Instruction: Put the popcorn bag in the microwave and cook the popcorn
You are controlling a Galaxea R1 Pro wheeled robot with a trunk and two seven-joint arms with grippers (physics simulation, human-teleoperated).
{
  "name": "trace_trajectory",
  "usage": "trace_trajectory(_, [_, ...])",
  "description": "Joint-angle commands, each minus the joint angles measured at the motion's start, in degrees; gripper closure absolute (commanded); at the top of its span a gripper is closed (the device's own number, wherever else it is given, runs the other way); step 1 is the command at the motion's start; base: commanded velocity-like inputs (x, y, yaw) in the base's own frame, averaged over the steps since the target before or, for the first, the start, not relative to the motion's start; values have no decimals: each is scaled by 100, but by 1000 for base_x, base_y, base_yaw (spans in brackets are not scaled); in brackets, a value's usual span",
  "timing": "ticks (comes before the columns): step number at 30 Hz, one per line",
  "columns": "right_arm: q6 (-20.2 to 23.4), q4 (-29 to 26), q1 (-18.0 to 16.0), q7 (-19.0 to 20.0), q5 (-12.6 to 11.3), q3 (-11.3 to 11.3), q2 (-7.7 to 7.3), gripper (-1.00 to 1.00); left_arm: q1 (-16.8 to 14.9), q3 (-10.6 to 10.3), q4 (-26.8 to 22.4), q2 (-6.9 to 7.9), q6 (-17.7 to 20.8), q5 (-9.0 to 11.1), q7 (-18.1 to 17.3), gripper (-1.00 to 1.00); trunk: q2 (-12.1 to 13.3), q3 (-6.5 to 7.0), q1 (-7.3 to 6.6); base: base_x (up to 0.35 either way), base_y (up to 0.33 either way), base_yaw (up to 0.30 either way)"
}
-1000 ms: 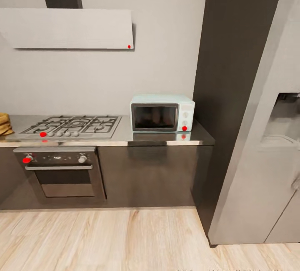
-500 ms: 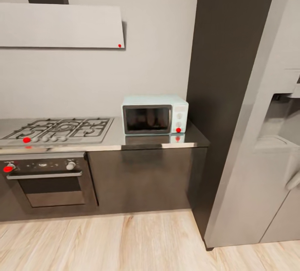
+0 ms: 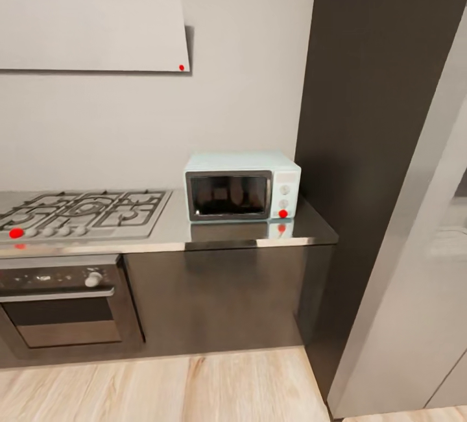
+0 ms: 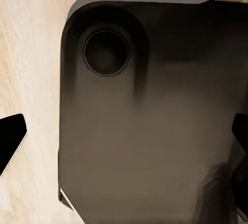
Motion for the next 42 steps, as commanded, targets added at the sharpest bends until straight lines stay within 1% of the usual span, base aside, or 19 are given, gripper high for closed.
trace_trajectory(1, [-13,1,-1,-6,2,5,1,-100,3,1,-9,0,-8,51,9,-100,-2,-4,3,322,0,0])
trace_trajectory(8, [-20,1,-1,-11,-11,-5,1,-100,3,3,-7,-4,-8,51,9,-100,-2,-4,3,322,0,6])
trace_trajectory(15, [-44,1,-1,-9,-12,-6,1,-100,3,3,-6,-5,-8,51,9,-100,-2,-4,3,318,0,192])
trace_trajectory(22, [-45,1,-1,-4,-6,-13,1,-100,3,7,-11,-6,-8,51,9,-100,-2,-4,3,268,0,23])
trace_trajectory(41, [7,1,-1,5,12,-3,1,-100,3,9,-15,-6,-16,50,9,-100,-2,-4,3,16,0,0])
trace_trajectory(42, [14,1,-1,-1,-24,-14,-1,-100,3,9,-15,-6,-16,51,9,-100,-2,-4,3,0,0,0])
